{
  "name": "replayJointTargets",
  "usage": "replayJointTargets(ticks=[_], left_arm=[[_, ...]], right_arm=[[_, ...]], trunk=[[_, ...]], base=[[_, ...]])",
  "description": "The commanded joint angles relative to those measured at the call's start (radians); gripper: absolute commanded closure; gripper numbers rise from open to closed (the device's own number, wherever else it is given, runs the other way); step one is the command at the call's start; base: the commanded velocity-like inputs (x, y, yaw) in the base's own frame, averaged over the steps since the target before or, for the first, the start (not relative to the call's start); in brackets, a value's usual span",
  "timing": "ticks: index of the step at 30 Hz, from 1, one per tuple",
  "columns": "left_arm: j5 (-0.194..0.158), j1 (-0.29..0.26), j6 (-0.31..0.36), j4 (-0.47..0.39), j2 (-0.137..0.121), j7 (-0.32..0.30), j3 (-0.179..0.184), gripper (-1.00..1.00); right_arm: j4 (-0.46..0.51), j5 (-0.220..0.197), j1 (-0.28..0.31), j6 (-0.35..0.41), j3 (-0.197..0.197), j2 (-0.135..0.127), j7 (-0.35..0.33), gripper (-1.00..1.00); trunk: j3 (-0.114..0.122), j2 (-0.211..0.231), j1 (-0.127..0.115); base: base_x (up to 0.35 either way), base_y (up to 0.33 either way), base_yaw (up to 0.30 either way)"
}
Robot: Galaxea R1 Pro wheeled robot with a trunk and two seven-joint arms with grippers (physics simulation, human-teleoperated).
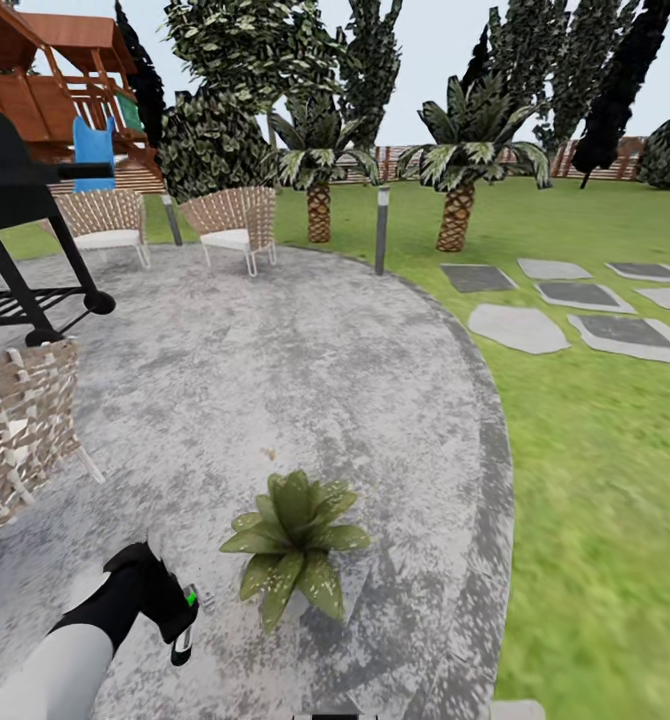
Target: Pick up the pesticide atomizer in the garden and spray insectifuge to fully cover both potted plants in the garden.
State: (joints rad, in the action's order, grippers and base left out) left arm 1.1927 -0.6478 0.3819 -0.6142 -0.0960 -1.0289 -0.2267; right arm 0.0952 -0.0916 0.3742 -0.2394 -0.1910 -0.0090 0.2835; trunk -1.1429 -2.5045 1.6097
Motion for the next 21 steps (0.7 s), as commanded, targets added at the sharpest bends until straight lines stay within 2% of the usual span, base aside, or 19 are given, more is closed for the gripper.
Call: replayJointTargets(ticks=[1, 4, 12, 16, 21], left_arm=[[0.004, 0.005, 0.009, 0.002, 0.002, 0.006, -0.003, 1.00], [0.010, 0.015, 0.011, 0.009, 0.005, 0.047, -0.001, 1.00], [0.013, 0.038, 0.012, 0.003, -0.001, 0.060, -0.002, 1.00], [0.013, 0.040, 0.012, 0.008, 0.003, 0.108, -0.001, 1.00], [0.005, 0.040, 0.012, -0.002, 0.004, 0.116, -0.004, 1.00]], right_arm=[[0.000, -0.010, 0.000, -0.003, -0.008, 0.000, 0.002, -1.00], [0.000, -0.010, 0.000, -0.003, -0.008, -0.001, 0.002, -1.00], [0.003, -0.011, 0.000, -0.003, -0.008, 0.000, 0.003, -1.00], [0.003, -0.011, 0.000, -0.003, -0.007, 0.000, 0.003, -1.00], [0.003, -0.011, 0.000, -0.003, -0.007, 0.000, 0.003, -1.00]], trunk=[[-0.001, 0.000, 0.000], [-0.003, 0.000, 0.000], [-0.004, 0.000, 0.000], [-0.005, 0.000, 0.000], [-0.007, 0.000, 0.000]], base=[[0.001, -0.306, 0.268], [0.012, -0.191, 0.224], [0.034, -0.013, 0.035], [0.000, 0.000, 0.228], [0.000, -0.120, 0.264]])
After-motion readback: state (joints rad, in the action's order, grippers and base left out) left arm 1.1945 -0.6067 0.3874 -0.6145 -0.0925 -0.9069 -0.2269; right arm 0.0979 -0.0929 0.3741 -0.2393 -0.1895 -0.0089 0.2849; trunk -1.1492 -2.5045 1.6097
